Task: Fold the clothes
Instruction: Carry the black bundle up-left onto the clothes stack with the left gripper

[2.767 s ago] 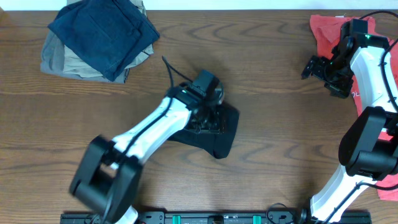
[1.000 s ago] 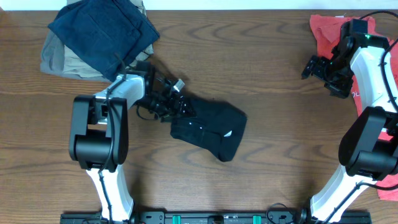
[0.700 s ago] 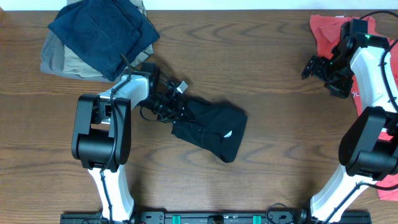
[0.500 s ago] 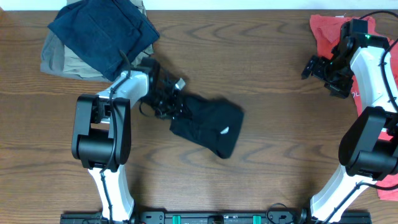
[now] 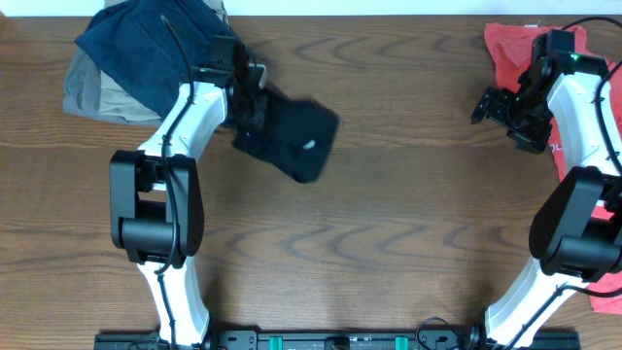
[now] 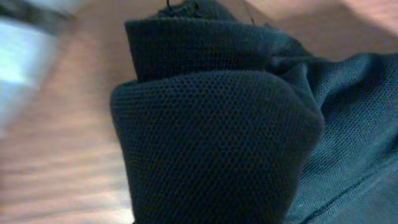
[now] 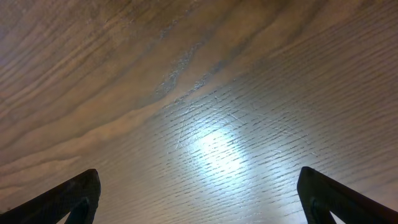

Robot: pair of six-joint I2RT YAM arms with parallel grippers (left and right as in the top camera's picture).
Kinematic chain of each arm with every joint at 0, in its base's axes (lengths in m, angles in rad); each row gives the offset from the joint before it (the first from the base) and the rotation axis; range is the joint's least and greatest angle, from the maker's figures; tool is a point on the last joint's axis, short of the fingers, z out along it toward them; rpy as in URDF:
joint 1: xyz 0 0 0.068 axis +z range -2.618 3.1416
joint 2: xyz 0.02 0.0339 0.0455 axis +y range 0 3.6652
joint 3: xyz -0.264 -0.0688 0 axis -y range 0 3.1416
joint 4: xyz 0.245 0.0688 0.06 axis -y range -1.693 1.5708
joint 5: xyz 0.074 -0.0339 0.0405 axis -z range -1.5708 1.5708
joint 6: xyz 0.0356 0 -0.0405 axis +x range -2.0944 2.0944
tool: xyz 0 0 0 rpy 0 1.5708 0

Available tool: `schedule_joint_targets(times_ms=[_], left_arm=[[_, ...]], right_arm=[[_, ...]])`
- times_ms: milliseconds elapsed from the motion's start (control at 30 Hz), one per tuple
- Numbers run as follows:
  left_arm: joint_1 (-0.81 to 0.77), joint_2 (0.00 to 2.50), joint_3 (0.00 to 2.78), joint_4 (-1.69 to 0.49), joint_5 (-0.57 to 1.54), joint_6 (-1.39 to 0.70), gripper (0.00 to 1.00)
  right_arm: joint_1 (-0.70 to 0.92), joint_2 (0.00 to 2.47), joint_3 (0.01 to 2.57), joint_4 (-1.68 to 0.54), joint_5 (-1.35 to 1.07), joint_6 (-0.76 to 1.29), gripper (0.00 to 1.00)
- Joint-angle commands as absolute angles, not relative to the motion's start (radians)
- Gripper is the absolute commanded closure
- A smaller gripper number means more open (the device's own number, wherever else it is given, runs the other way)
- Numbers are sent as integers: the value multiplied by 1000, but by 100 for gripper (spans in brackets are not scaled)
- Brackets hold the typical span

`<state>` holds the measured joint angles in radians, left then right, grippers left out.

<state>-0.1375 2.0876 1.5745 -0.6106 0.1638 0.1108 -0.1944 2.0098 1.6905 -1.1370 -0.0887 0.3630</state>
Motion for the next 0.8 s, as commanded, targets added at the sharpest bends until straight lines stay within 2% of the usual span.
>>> schedule_joint_targets(times_ms=[0,200,533,767], left_arm=[[-128,2104,1595,-533,-69,168,94],[-128,2104,1613,-416,-99,167,94],[-127,2099,1744,-386,-133,124,94],[-104,2080,1793,-339,-132,-35,94]], right_arm=[[-195,2018,1707,-1137,-78,354,1],[-195,2018,1707,-1137,-78,354,1],[-195,2018,1707,-1137,-78,354,1],[-195,2018,1707,-1137,-78,354,1]])
